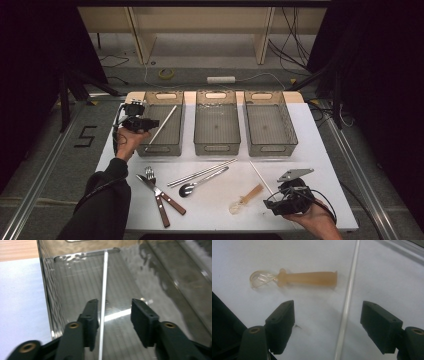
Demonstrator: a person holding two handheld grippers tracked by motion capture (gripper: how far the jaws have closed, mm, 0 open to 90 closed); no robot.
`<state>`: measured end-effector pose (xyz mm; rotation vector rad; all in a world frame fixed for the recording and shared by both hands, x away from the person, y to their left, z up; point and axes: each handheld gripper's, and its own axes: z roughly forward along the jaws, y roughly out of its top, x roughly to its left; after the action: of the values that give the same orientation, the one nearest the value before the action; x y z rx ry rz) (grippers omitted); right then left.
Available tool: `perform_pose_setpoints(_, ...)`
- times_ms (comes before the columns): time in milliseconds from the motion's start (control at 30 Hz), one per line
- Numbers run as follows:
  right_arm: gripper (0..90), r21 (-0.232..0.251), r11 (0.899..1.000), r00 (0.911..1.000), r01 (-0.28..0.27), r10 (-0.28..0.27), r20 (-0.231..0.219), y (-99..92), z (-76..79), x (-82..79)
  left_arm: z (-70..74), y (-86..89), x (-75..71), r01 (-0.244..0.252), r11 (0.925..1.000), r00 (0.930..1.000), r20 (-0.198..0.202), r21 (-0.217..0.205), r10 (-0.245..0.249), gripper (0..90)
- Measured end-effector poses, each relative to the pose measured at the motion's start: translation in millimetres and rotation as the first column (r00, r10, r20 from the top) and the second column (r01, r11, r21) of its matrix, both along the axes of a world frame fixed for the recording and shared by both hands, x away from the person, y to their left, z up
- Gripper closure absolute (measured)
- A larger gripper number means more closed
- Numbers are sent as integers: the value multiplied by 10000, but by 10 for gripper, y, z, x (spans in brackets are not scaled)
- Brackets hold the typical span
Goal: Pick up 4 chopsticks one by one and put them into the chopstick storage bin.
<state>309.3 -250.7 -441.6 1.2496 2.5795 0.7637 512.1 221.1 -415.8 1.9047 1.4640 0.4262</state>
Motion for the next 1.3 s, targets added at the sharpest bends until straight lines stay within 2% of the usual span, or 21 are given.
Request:
perform_pose_setpoints(167,354,-462,9988,9993,160,-176,-334,-16,17,23,104,-62,-225,521,9981,9985,181,-317,-516,374)
perform_pose_setpoints(300,403,-1206,9927,9963,61,-164,-847,-13,31,70,152,-145,-467,1096,9939,9935,310,-127,-1092,303)
perform_pose_setpoints(400,445,-1574,9875,9934,-71,-111,-1144,15,45,95,191,-180,-649,1390,9900,9890,547,-227,-1376,269)
perform_pose_setpoints(467,478,-1900,9816,9919,-206,-37,-1270,38,46,116,217,-197,-728,1517,9884,9870,549,-55,-1512,257)
perform_pose_setpoints(500,489,-2036,9786,9897,-286,-9,-1434,53,42,126,229,-198,-776,1511,9885,9862,704,-106,-1500,243)
perform_pose_setpoints(567,515,-2245,9738,9854,-369,-19,-1701,67,27,154,235,-215,-869,1746,9841,9814,875,-338,-1711,230)
perform_pose_setpoints(633,540,-2467,9680,9807,-470,-21,-1954,74,6,178,223,-237,-957,2100,9765,9733,1046,-488,-2041,208)
perform_pose_setpoints(733,578,-2677,9623,9780,-487,-85,-2084,79,-17,183,180,-269,-1080,2466,9662,9652,1081,-749,-2380,186)
perform_pose_setpoints(1067,691,-2686,9612,9724,-632,-13,-2335,61,-32,187,80,-432,-1378,3182,9446,9412,1465,-808,-3045,162)
perform_pose_setpoints(1167,717,-2715,9607,9711,-578,-89,-2384,57,-24,190,54,-442,-1431,3242,9437,9374,1563,-658,-3112,160)
perform_pose_setpoints(1300,750,-2708,9610,9693,-559,-129,-2457,62,-37,202,13,-446,-1483,3332,9401,9335,1649,-716,-3183,161)
